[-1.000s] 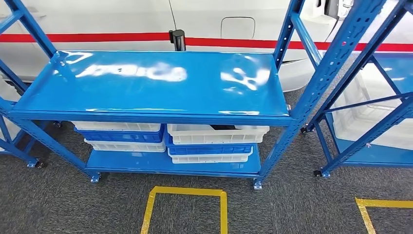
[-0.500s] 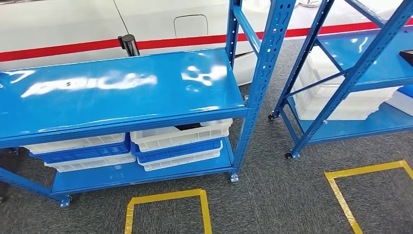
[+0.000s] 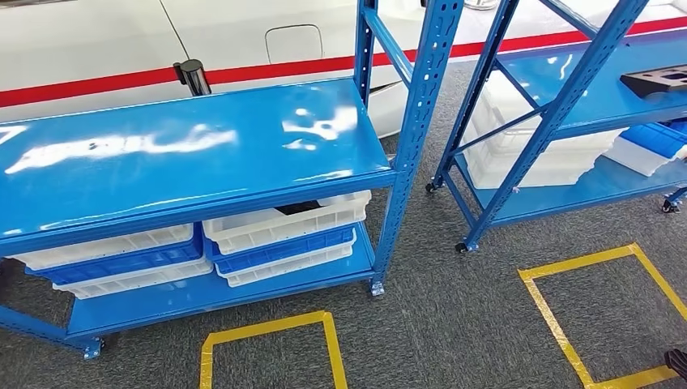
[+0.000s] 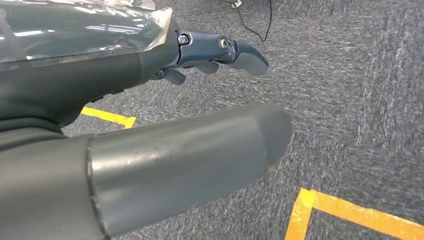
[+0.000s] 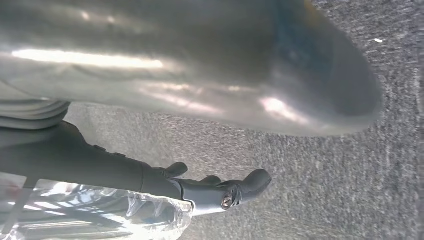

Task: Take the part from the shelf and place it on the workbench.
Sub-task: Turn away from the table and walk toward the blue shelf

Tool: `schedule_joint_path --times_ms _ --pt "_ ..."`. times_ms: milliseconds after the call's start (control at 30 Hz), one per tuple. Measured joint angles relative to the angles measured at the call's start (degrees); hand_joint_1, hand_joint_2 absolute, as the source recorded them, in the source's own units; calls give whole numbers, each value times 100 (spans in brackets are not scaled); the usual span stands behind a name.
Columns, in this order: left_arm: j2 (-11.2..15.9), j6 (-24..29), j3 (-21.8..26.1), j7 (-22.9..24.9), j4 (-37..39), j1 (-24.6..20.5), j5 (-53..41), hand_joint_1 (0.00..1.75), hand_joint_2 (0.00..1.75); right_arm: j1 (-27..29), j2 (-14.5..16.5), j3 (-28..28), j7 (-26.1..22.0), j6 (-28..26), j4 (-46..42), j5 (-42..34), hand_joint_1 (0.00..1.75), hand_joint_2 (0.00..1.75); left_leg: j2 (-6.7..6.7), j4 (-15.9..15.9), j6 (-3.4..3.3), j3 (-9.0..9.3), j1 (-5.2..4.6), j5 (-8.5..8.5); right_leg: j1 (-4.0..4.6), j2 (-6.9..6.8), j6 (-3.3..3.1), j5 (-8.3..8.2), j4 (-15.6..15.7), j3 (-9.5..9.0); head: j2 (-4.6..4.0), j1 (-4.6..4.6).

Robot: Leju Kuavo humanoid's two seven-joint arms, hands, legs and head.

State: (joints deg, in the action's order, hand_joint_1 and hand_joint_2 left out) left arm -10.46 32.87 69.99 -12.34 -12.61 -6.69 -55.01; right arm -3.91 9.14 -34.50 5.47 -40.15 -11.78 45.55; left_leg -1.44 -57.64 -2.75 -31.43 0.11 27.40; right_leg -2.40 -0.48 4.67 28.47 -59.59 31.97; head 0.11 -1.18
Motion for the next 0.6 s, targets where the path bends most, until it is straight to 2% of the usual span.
schedule_joint_path --times_ms 33,133,233,400,600 --pt "0 1 0 1 0 -2 0 0 0 -5 4 -8 0 0 -2 27 0 0 -7 -31 10 -13 -11 29 -13 -13 -15 -42 175 -95 0 5" --pt "0 2 -1 1 0 -4 1 0 0 1 11 -44 0 0 -6 80 0 0 -8 -47 3 -29 8 34 -3 1 -67 -69 223 -118 0 22" --pt "-5 2 -2 1 0 -4 2 0 0 3 12 -81 0 0 -11 94 0 0 -6 -21 76 -27 31 3 51 1 -92 -73 219 -101 0 21" --pt "-15 2 -2 1 0 -4 2 0 0 2 13 -104 0 0 -17 99 0 0 -6 -9 122 -25 32 -16 67 1 -94 -73 214 -94 0 20" --pt "-19 2 -2 1 0 -4 2 0 0 2 13 -111 1 0 -20 100 0 0 -6 -9 124 -31 -7 -17 71 1 -92 -74 214 -97 0 20"
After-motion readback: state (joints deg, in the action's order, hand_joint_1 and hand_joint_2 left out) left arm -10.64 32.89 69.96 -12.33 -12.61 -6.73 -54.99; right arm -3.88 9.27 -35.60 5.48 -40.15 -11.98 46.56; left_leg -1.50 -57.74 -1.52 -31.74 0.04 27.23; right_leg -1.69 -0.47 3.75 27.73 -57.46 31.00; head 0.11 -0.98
